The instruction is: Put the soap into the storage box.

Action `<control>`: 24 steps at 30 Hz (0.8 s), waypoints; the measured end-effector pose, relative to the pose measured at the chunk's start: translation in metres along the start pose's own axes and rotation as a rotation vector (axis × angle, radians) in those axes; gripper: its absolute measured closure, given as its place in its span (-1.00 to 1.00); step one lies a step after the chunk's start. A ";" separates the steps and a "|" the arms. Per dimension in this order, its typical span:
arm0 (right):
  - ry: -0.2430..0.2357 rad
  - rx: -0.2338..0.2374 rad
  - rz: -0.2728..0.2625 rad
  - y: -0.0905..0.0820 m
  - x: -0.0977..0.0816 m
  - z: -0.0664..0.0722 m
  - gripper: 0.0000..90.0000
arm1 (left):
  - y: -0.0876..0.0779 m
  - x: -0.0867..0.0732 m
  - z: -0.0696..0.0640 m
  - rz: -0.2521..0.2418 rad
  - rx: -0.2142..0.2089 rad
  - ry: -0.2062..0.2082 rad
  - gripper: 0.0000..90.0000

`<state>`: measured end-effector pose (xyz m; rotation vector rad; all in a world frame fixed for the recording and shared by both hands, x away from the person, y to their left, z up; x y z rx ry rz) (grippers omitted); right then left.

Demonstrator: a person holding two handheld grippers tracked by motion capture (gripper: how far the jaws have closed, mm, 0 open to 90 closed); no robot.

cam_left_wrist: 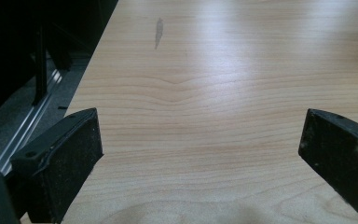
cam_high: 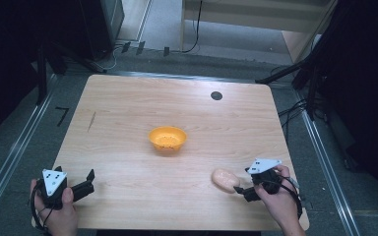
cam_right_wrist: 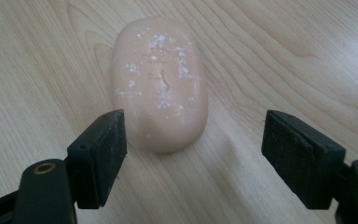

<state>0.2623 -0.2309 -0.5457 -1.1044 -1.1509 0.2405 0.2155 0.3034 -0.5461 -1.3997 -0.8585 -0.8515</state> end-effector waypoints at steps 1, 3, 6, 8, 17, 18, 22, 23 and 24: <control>0.003 0.001 0.002 0.001 0.002 0.001 -0.48 | 0.000 0.000 0.000 0.001 0.000 0.001 -1.00; -0.004 0.008 0.003 0.003 0.005 0.001 -0.48 | 0.000 0.000 0.000 0.001 0.000 0.002 -1.00; -0.005 0.014 0.007 0.005 0.008 0.002 -0.48 | 0.000 0.000 0.000 0.000 0.001 0.001 -1.00; -0.005 0.019 0.012 0.007 0.010 0.003 -0.48 | 0.000 0.000 0.000 0.000 0.000 0.003 -1.00; -0.005 0.039 0.030 0.015 0.016 0.008 -0.48 | 0.001 0.000 0.000 0.004 -0.002 0.001 -1.00; -0.003 0.043 0.033 0.015 0.017 0.009 -0.48 | 0.001 0.000 0.000 0.002 -0.002 0.002 -1.00; -0.005 0.048 0.047 0.021 0.019 0.011 -0.48 | 0.001 0.000 0.000 0.001 -0.001 0.003 -1.00; 0.002 0.050 0.050 0.022 0.019 0.011 -0.48 | 0.001 0.000 0.000 0.000 -0.001 0.001 -1.00; 0.000 0.049 0.053 0.024 0.020 0.011 -0.48 | 0.000 0.000 0.000 -0.001 -0.002 -0.001 -1.00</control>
Point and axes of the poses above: each handheld gripper's, and its own axes: y roughly forward along the jaws, x roughly out of its top, z roughly to its left, the point moved 5 cm from there along y, roughly forward along the jaws, and after that the axes turned 2 degrees about -y, right-handed, at the moved point
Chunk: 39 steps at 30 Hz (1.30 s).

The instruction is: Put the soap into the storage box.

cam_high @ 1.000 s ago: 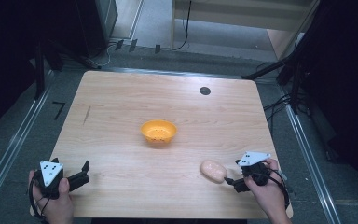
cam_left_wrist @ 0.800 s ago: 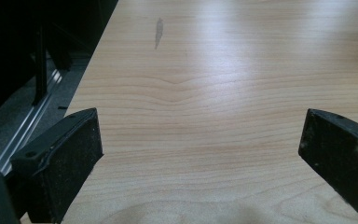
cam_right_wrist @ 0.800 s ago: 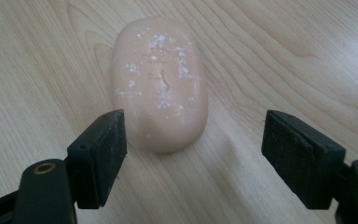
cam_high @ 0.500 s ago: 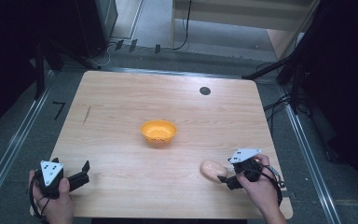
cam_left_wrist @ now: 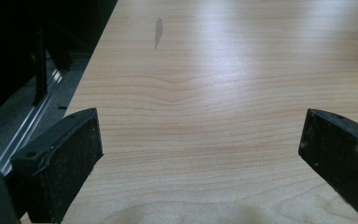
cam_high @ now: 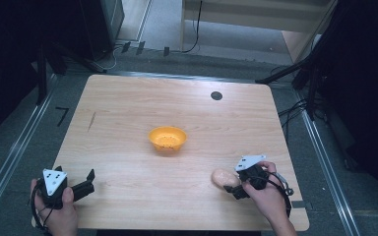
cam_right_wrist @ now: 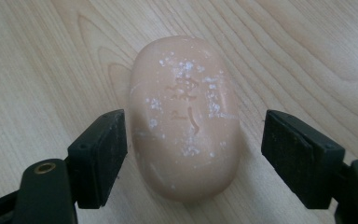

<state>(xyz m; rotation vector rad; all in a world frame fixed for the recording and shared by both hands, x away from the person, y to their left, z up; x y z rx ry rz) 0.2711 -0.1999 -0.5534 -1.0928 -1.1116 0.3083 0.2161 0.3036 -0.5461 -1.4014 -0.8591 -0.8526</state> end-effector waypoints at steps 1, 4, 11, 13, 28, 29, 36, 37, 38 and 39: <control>0.004 -0.001 0.002 0.001 0.000 0.000 -0.47 | 0.000 0.000 0.000 0.000 -0.001 -0.002 -1.00; 0.008 0.004 0.008 0.005 0.002 0.002 -0.47 | -0.001 0.000 0.001 -0.001 -0.002 -0.003 -1.00; -0.007 -0.014 0.042 0.015 0.005 0.005 -0.35 | 0.000 0.000 0.000 0.001 -0.002 -0.002 -1.00; 0.000 -0.016 0.048 0.017 0.005 0.006 -0.32 | 0.000 0.000 0.000 0.001 -0.002 -0.002 -1.00; 0.027 -0.030 0.045 0.020 0.006 0.003 -0.32 | 0.000 0.000 -0.001 0.006 0.003 0.010 -1.00; 0.024 -0.029 0.046 0.020 0.006 0.003 -0.28 | 0.000 0.000 -0.001 0.004 0.004 0.009 -1.00; 0.005 -0.020 0.054 0.019 0.006 0.002 -0.26 | 0.000 0.000 0.000 0.004 0.012 0.009 -0.90; 0.004 -0.019 0.054 0.019 0.006 0.002 -0.26 | 0.000 0.000 0.000 0.002 0.014 0.004 -0.90; -0.004 -0.019 0.056 0.019 0.006 0.002 -0.26 | 0.000 0.000 0.000 -0.002 0.012 0.002 -0.90; -0.015 -0.020 0.060 0.018 0.007 0.002 -0.26 | 0.000 0.000 0.000 -0.003 0.011 0.001 -0.90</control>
Point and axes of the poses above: each handheld gripper's, and its own axes: y roughly forward along the jaws, x roughly out of its top, z roughly to its left, the point moved 5 cm from there along y, roughly forward along the jaws, and after that the axes turned 2 degrees about -y, right-handed, at the moved point
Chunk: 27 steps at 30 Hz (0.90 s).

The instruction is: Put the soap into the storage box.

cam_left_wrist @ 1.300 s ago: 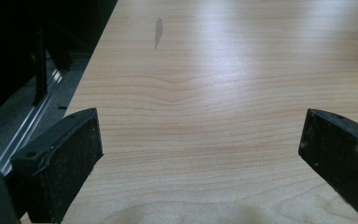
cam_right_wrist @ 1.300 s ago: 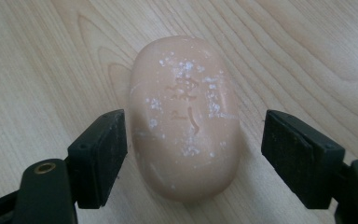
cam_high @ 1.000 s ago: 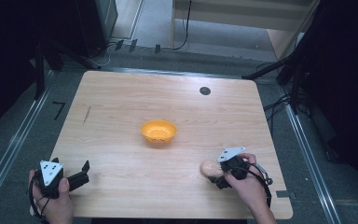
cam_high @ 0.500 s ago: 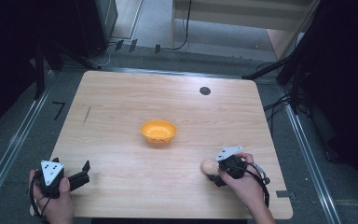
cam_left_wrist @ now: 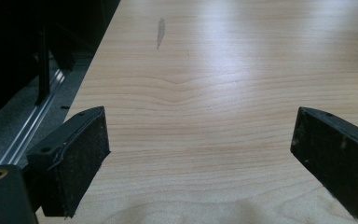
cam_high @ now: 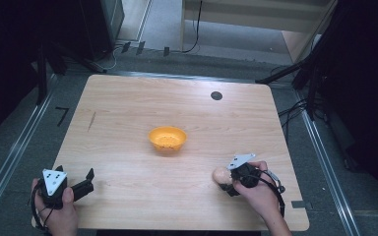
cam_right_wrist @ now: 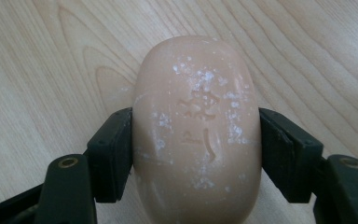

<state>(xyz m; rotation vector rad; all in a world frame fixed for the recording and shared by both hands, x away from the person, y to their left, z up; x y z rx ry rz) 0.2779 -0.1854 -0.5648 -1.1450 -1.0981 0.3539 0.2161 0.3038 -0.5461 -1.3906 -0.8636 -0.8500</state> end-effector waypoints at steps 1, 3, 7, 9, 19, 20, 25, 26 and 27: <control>-0.006 -0.003 0.003 0.000 0.000 0.000 -0.26 | 0.000 0.000 0.000 0.001 0.000 0.000 -0.90; -0.022 -0.011 0.013 -0.002 0.001 0.000 -0.26 | 0.000 0.000 0.000 0.004 0.002 0.003 -0.90; -0.024 0.015 -0.008 -0.006 0.003 0.000 -0.26 | 0.000 0.000 0.000 0.002 0.001 0.003 -0.89; -0.036 0.018 -0.003 -0.008 0.004 -0.001 -0.26 | 0.000 0.000 0.000 0.002 0.001 0.002 -0.89; -0.096 0.043 -0.006 -0.015 0.018 -0.003 -0.26 | 0.000 0.000 0.000 0.002 0.001 0.000 -0.89; -0.103 0.040 -0.007 -0.016 0.020 -0.004 -0.26 | 0.000 0.000 0.000 0.001 0.001 0.001 -0.89; -0.129 0.049 -0.010 -0.019 0.029 -0.005 -0.26 | 0.000 0.000 0.000 0.002 -0.001 -0.002 -0.89; -0.132 0.051 -0.012 -0.020 0.031 -0.005 -0.26 | 0.000 0.000 0.000 0.001 -0.001 -0.001 -0.89; -0.136 0.052 -0.012 -0.020 0.032 -0.005 -0.26 | 0.000 0.000 0.000 0.002 -0.001 -0.002 -0.89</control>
Point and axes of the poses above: each handheld gripper's, and its own axes: y roughly forward along the jaws, x roughly out of its top, z roughly to its left, the point moved 5 cm from there along y, roughly forward along the jaws, and after that the axes turned 2 degrees about -y, right-handed, at the moved point
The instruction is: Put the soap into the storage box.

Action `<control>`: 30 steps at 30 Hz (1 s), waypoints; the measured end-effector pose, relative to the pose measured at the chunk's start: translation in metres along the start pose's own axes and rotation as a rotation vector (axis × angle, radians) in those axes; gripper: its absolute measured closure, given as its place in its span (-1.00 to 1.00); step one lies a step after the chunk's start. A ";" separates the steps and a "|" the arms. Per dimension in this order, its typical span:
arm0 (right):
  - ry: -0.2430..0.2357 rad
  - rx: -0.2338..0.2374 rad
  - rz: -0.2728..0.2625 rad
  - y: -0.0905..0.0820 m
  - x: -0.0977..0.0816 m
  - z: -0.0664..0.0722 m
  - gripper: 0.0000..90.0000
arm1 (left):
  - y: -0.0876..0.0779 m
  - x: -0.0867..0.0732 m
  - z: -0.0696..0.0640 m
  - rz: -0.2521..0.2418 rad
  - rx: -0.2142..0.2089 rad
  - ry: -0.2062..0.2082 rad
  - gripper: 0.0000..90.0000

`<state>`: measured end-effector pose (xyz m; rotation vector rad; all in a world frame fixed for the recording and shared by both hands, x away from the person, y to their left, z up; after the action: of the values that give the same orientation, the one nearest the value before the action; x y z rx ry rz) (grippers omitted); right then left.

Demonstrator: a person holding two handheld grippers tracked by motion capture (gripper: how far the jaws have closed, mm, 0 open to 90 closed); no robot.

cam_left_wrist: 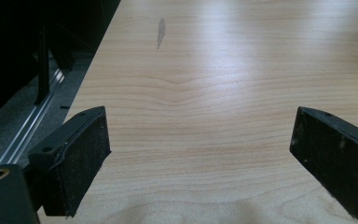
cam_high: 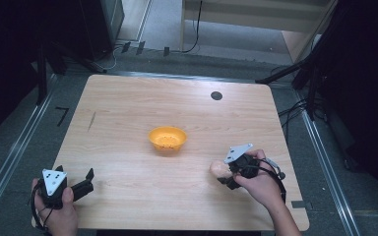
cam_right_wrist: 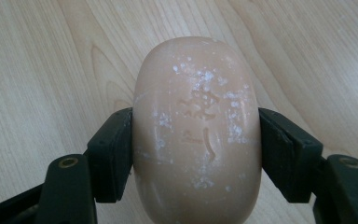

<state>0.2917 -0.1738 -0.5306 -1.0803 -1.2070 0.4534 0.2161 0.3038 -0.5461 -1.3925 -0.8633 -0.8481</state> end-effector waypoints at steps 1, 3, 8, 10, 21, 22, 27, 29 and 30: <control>-0.008 0.000 -0.002 0.000 0.001 -0.001 -0.26 | 0.000 0.000 0.000 0.000 0.000 -0.001 -0.89; -0.018 0.005 0.004 -0.002 0.004 -0.001 -0.26 | 0.000 0.000 0.000 0.000 -0.001 -0.001 -0.89; -0.029 0.013 -0.005 -0.004 0.012 -0.003 -0.26 | 0.000 0.000 0.000 0.000 -0.002 -0.001 -0.89; -0.038 0.018 -0.001 -0.003 0.014 -0.004 -0.26 | 0.000 0.000 0.000 0.000 -0.002 -0.003 -0.89; -0.065 0.023 0.005 -0.003 0.027 -0.010 -0.26 | 0.000 0.000 0.000 0.002 -0.004 -0.002 -0.89; -0.075 0.026 0.007 -0.003 0.029 -0.011 -0.26 | 0.000 0.000 0.000 0.003 -0.005 -0.004 -0.89; -0.087 0.028 0.001 -0.004 0.038 -0.015 -0.26 | 0.000 0.000 0.001 0.003 -0.008 -0.004 -0.89; -0.095 0.030 0.001 -0.004 0.042 -0.015 -0.26 | 0.000 0.000 0.000 0.004 -0.007 -0.003 -0.89; -0.101 0.032 0.001 -0.004 0.044 -0.016 -0.26 | 0.000 0.000 0.000 0.003 -0.007 -0.004 -0.89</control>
<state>0.3204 -0.1478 -0.5036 -1.0407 -1.2837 0.5322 0.2164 0.3042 -0.5462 -1.4015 -0.8613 -0.8470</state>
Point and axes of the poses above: each handheld gripper's, and its own axes: y roughly forward along the jaws, x roughly out of its top, z roughly to its left, the point moved 5 cm from there along y, roughly forward along the jaws, and after that the axes turned 2 degrees about -y, right-handed, at the moved point
